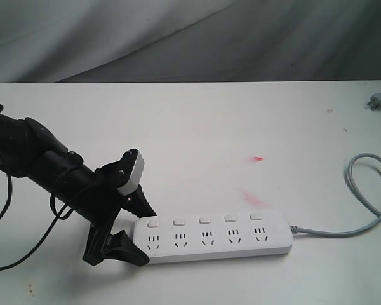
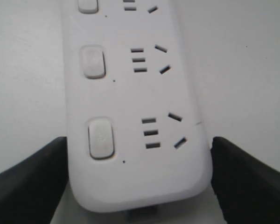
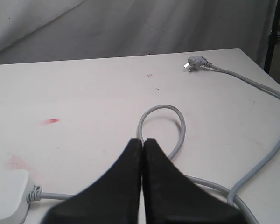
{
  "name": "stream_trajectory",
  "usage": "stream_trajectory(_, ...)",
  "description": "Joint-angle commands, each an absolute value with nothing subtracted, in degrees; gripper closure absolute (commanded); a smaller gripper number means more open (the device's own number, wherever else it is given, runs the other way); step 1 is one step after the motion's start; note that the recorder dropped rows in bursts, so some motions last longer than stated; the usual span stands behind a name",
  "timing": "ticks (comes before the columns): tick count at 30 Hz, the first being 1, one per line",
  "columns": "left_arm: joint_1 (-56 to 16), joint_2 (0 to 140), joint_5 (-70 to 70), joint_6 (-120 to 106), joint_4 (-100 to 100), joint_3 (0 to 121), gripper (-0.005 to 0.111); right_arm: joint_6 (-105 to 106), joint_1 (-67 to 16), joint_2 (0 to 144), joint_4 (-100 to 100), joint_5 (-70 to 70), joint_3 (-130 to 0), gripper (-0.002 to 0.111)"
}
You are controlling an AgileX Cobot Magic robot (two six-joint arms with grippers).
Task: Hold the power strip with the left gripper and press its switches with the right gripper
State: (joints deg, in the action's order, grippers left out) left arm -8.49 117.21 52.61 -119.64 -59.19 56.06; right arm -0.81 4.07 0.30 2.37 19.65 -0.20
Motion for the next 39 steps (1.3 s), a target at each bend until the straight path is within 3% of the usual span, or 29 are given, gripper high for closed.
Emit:
stream_trajectory(1,-8.8,117.5,52.3,-120.0,-59.2,56.4,0.105,-0.5,4.6,0.0,2.5,19.4,0.0,0.108)
stream_trajectory(13,-8.8,117.5,52.3,-120.0,-59.2,56.4,0.105,0.0,4.6,0.0,-6.2,16.4,0.0,0.108)
stream_trajectory(24,-8.8,117.5,52.3,-120.0,-59.2,56.4,0.105,-1.3,4.6,0.0,-2.5,-29.1,0.0,0.108)
stream_trajectory(27,-8.8,117.5,52.3,-120.0,-59.2,56.4,0.105,-24.9,4.6,0.0,0.7,-38.4,0.0,0.108)
stream_trajectory(29,-8.8,117.5,52.3,-120.0,-59.2,56.4,0.105,-33.2,4.6,0.0,3.0,-31.9,-1.0,0.108)
stream_trajectory(30,-8.8,117.5,52.3,-120.0,-59.2,56.4,0.105,-38.0,4.6,0.0,2.7,-22.2,-3.4,0.108)
stream_trajectory(35,-8.8,117.5,52.3,-120.0,-59.3,56.4,0.105,-28.6,4.6,2.8,2.5,-4.1,-13.4,0.108)
stream_trajectory(37,-8.8,117.5,52.3,-120.0,-59.3,56.4,0.105,-25.3,4.6,9.5,2.5,-2.1,-19.7,0.108)
stream_trajectory(39,-8.8,117.5,52.3,-120.0,-59.3,56.4,0.105,-20.1,4.6,21.9,2.5,8.7,-30.7,0.108)
